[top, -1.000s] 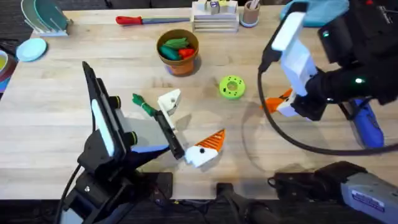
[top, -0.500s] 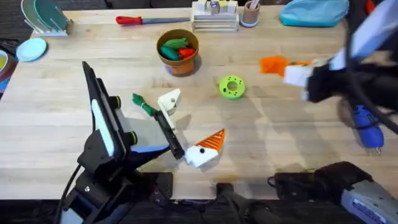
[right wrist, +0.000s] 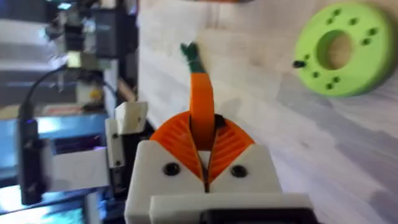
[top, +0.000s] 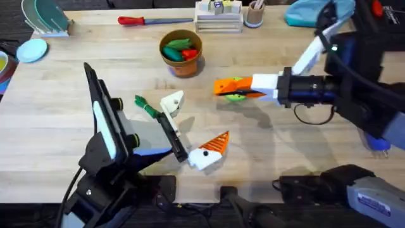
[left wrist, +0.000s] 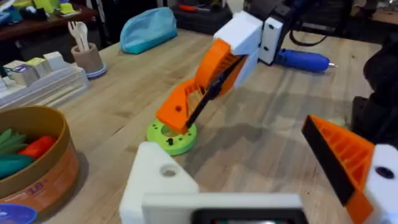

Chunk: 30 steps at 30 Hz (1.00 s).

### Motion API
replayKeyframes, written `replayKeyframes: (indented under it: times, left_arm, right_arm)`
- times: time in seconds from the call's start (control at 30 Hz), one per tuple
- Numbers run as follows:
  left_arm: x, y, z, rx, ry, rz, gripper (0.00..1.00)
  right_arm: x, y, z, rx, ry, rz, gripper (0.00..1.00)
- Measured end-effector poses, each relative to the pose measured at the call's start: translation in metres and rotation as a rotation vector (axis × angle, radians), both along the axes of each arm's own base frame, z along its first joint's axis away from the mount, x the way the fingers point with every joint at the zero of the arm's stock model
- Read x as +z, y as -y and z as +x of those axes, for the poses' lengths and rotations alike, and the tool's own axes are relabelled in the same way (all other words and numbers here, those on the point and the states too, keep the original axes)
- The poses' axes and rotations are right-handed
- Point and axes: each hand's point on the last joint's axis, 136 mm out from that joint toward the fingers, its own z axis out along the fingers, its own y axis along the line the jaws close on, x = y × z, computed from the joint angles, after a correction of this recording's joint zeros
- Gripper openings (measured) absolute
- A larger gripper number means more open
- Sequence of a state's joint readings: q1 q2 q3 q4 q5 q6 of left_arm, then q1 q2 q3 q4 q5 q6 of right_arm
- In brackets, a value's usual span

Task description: Pick up the gripper from the table and insert it into the empty holder that is missing its gripper. Then pick up a screw, insert it into the mounting hole, and use the screwdriver to tighten it. Finally, clean up the table by picking up the vegetable and placing it into the bucket.

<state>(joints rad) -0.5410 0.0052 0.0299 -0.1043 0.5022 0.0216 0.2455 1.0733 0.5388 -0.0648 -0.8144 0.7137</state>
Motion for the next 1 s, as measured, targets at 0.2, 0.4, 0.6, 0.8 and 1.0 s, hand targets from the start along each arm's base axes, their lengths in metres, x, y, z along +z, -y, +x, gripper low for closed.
replayKeyframes:
  times: [0.2,0.4,0.6,0.8,1.0]
  left_arm:
    - [0.0,0.0,0.0,0.0,0.0,0.0,0.992]
    - [0.0,0.0,0.0,0.0,0.0,0.0,0.992]
    - [0.0,0.0,0.0,0.0,0.0,0.0,0.993]
    - [0.0,0.0,0.0,0.0,0.0,0.0,0.993]
    - [0.0,0.0,0.0,0.0,0.0,0.0,0.993]
  right_arm:
    - [0.006,-0.021,-0.006,0.139,-0.08,0.158,0.01]
    - [0.009,-0.04,-0.014,0.255,-0.134,0.248,0.01]
    - [0.005,-0.059,-0.026,0.343,-0.198,0.285,0.01]
    - [-0.001,-0.066,-0.035,0.381,-0.269,0.298,0.01]
    - [0.01,-0.067,-0.035,0.412,-0.264,0.319,0.01]
